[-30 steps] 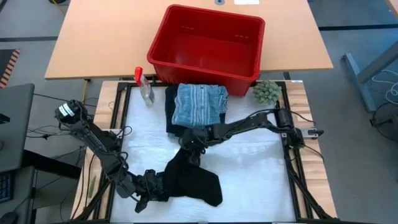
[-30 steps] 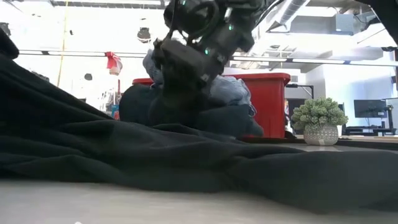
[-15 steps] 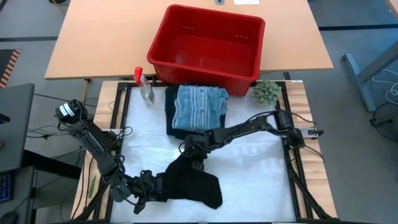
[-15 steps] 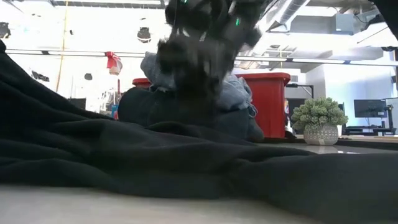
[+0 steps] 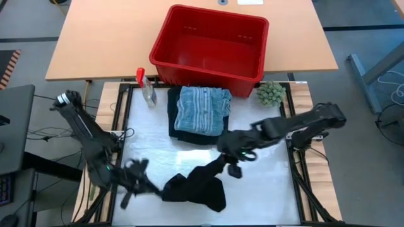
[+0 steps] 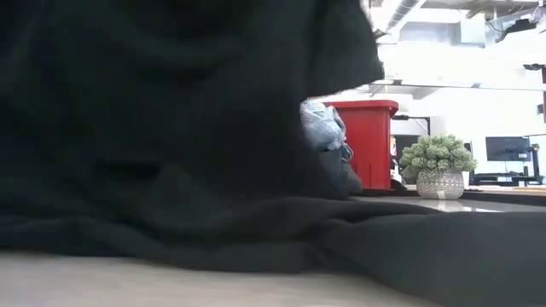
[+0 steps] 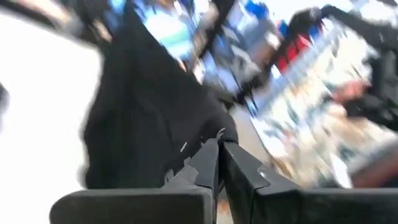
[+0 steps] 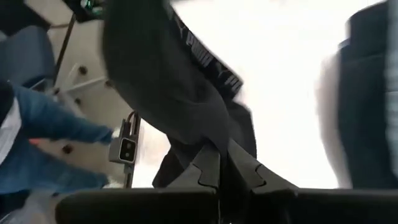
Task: Fold Laundry from Bin
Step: Fold the black underwear from the red laundry
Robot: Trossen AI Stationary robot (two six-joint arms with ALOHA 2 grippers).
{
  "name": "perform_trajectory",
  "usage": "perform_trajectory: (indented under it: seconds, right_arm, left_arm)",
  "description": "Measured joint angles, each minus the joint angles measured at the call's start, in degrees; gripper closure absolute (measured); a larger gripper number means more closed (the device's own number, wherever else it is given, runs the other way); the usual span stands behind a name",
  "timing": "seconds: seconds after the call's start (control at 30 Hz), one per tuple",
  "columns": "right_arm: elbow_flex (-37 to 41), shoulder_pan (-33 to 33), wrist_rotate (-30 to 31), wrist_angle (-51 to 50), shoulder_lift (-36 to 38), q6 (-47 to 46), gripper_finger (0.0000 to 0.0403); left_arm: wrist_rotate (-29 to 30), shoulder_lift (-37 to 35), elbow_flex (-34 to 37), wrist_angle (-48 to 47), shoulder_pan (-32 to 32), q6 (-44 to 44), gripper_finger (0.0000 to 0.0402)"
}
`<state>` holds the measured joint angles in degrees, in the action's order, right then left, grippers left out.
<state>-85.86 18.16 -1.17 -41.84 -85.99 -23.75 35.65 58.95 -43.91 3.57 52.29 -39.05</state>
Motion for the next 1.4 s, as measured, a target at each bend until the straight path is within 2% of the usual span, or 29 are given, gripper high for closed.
perform_trajectory:
  seconds: [0.17,0.33,0.4,0.5,0.6,0.67,0.8,0.87,0.93,1.0,1.17,1.27,1.4]
  right_arm:
    - [0.00,2.77,13.23,-2.55,6.29,1.55,0.0380]
    - [0.00,0.02,28.62,-3.16,10.65,6.55,0.0381]
    - [0.00,-1.57,31.54,-1.12,12.40,9.53,0.0381]
    - [0.00,-3.13,31.88,4.33,14.83,13.00,0.0381]
    - [-0.06,-2.74,28.72,8.21,16.09,12.08,0.0381]
    - [-0.11,-1.05,24.31,7.11,15.32,8.57,0.0381]
    - [0.39,5.84,16.88,1.56,9.58,0.45,0.0381]
    - [2.99,10.02,16.12,1.47,5.41,-2.40,0.0381]
    - [6.05,13.22,15.81,2.04,1.28,-7.77,0.0381]
    - [8.75,15.17,15.37,5.15,-2.36,-14.78,0.0381]
    - [11.99,18.12,10.52,10.33,-11.41,-26.62,0.0379]
    - [11.73,18.95,5.33,13.12,-14.61,-30.89,0.0377]
    - [11.84,18.95,-2.93,13.26,-18.17,-36.07,0.0355]
  left_arm:
    - [9.20,-7.50,-2.18,-2.58,-2.64,11.91,0.0400]
    - [16.78,-13.46,-3.78,-6.43,-7.22,23.10,0.0401]
    - [17.74,-15.58,-4.97,-6.93,-9.43,28.22,0.0401]
    - [16.57,-18.04,-8.32,-6.95,-12.46,34.37,0.0401]
    - [12.62,-18.39,-11.92,-8.86,-13.94,36.36,0.0401]
    - [8.22,-18.25,-12.96,-11.95,-13.93,33.94,0.0401]
    - [-5.19,-16.44,-10.54,-23.86,-12.61,18.53,0.0401]
    - [-10.61,-14.35,-7.06,-28.88,-11.15,8.60,0.0402]
    - [-13.50,-11.54,-2.18,-29.66,-9.05,-0.24,0.0401]
    - [-14.78,-8.54,2.97,-27.51,-7.00,-7.51,0.0401]
    - [-20.25,0.70,13.60,-11.96,-3.25,-18.19,0.0389]
    - [-24.14,6.35,16.38,-2.11,-1.79,-22.06,0.0360]
    - [-25.35,12.64,16.55,1.98,-1.02,-22.45,0.0309]
